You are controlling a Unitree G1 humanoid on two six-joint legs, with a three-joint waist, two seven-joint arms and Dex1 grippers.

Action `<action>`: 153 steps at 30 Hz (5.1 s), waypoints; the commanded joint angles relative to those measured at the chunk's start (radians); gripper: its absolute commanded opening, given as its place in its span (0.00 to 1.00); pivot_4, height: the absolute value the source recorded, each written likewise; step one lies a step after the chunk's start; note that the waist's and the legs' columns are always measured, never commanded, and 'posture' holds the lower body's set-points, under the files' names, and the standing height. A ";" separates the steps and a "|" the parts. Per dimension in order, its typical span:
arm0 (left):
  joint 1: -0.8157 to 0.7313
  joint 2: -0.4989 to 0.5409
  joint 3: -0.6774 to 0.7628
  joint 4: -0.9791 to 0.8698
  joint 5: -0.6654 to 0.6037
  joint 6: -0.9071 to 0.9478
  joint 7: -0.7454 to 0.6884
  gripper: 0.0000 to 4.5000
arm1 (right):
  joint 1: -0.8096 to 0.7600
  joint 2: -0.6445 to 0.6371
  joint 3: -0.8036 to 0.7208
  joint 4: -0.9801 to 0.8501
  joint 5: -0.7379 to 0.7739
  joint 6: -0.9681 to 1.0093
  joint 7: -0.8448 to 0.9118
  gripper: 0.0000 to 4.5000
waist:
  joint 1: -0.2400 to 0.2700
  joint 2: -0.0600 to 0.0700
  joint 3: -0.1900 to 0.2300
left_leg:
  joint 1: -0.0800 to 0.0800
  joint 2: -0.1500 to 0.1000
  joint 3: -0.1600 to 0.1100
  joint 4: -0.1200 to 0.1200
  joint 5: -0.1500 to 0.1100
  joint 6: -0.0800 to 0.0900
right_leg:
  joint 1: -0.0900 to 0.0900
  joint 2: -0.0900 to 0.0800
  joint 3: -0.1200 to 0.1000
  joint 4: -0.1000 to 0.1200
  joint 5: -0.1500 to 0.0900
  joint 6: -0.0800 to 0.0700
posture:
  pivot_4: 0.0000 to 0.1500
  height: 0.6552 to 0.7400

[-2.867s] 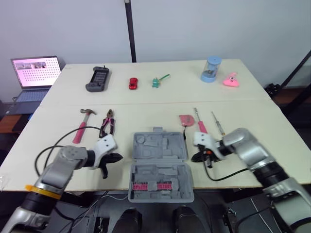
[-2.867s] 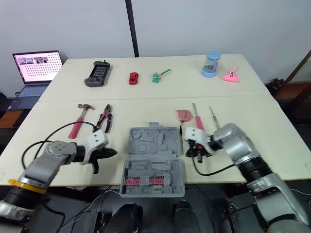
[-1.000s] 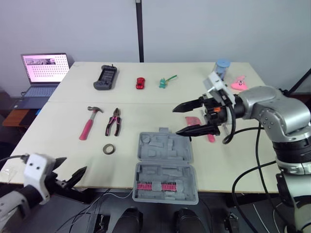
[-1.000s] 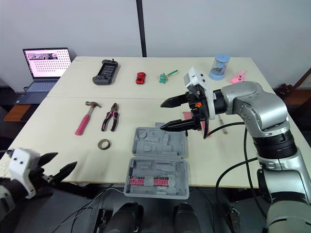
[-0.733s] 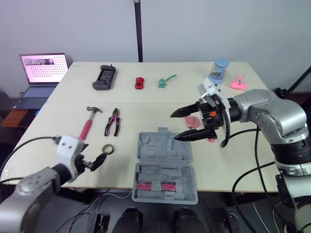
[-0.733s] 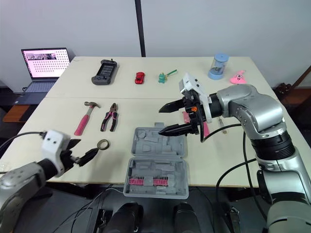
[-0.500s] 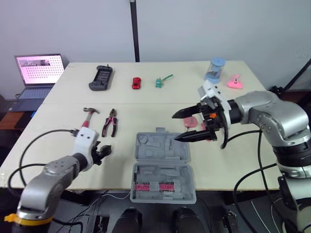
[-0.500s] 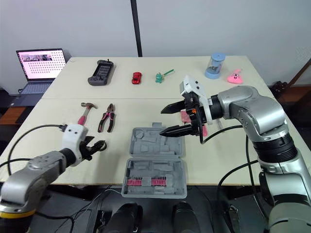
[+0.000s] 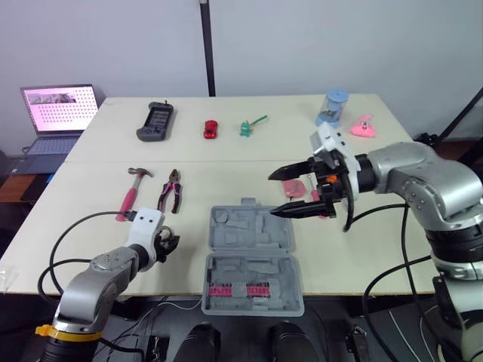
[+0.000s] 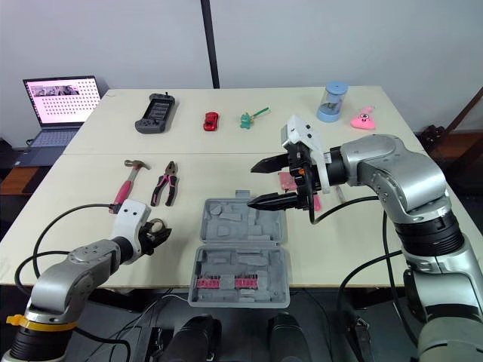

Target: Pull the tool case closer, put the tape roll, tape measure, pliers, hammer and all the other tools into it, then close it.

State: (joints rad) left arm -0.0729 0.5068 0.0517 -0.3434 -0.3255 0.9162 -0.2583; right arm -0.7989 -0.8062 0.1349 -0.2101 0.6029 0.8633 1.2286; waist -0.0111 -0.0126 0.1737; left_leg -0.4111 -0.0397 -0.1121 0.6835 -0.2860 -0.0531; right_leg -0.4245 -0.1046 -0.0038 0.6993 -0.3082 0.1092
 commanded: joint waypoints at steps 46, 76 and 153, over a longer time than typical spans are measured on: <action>-0.453 0.247 -0.211 0.265 0.071 -0.356 -0.687 0.01 | 0.137 0.021 -0.047 -0.215 0.020 0.028 -0.239 1.00 | 0.001 0.000 0.000 | -0.001 -0.001 0.000 0.000 0.000 0.000 | 0.000 0.000 0.000 0.000 0.000 0.000 | 1.00 0.22; -0.833 -0.074 -0.464 1.140 0.433 -0.900 -0.937 0.01 | 0.280 -0.042 -0.046 -0.289 -0.032 0.028 -0.339 1.00 | -0.004 -0.001 0.001 | -0.002 -0.002 0.000 0.000 0.000 0.000 | -0.001 0.003 -0.001 0.000 0.001 0.001 | 1.00 0.22; -0.698 -0.163 -0.200 1.289 0.312 -1.092 -0.829 0.39 | 0.260 -0.004 -0.034 -0.231 -0.066 0.013 -0.366 1.00 | -0.003 -0.001 0.000 | 0.000 -0.003 0.000 0.002 0.001 0.000 | 0.000 0.003 -0.001 0.002 0.001 0.002 | 1.00 0.22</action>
State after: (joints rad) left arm -0.7601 0.3465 -0.1708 0.9520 0.0061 -0.2076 -1.0781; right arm -0.5197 -0.8109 0.1151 -0.4391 0.5496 0.9056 0.8626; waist -0.0138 -0.0141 0.1736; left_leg -0.4115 -0.0426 -0.1122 0.6852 -0.2854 -0.0530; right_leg -0.4242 -0.1021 -0.0047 0.7016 -0.3075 0.1107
